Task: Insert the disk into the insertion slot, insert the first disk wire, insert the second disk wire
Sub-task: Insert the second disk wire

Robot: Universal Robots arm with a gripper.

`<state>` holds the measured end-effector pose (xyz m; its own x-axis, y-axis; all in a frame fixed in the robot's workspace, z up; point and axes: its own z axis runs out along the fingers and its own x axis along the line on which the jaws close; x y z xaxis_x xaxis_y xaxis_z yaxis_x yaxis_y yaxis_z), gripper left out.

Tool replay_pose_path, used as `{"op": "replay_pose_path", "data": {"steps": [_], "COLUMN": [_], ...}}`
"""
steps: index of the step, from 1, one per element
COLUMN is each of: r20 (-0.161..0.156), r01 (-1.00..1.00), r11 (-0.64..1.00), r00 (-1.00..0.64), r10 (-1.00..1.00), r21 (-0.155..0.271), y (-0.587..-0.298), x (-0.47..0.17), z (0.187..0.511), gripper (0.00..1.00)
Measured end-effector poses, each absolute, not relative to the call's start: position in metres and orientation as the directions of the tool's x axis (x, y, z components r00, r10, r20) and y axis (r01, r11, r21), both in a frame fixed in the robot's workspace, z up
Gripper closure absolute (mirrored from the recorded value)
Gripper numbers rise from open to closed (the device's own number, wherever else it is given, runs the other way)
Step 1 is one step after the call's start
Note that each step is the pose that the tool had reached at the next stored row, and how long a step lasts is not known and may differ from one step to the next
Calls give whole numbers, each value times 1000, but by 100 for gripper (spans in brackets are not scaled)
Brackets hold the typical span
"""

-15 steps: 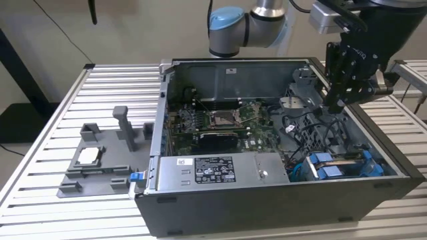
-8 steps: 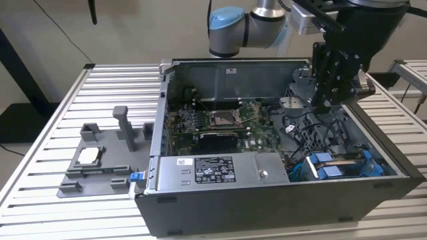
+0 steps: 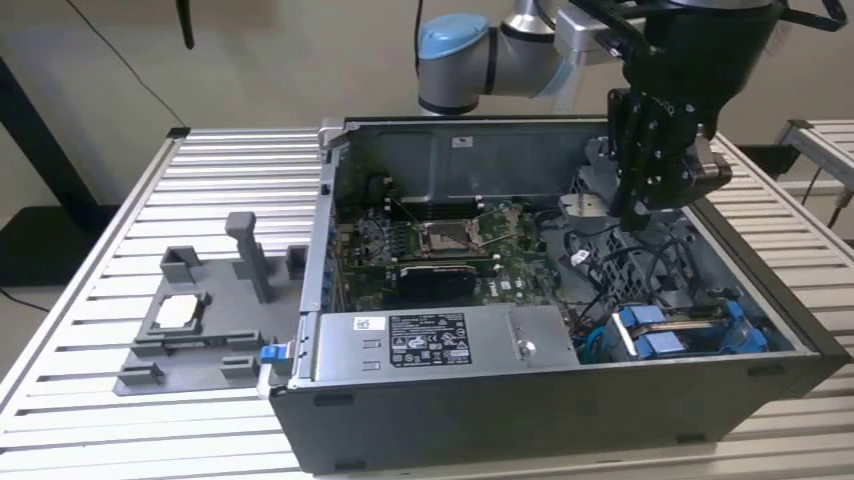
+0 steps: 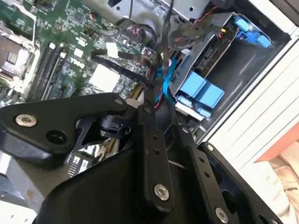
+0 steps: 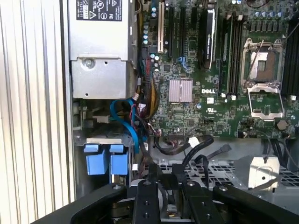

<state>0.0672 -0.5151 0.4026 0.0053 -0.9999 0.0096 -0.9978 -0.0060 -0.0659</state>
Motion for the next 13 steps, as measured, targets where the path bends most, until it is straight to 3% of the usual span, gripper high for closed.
{"op": "replay_pose_path", "data": {"steps": [6,10,13], "r20": [39,91,108], "r01": [-995,-995,-993], "r11": [-18,-36,-50], "r00": [14,27,38], "r10": [-999,-995,-993], "r21": [-94,-95,-110], "y": [-501,-500,-495], "x": [63,61,60], "z": [400,399,398], "gripper": [73,73,73]}}
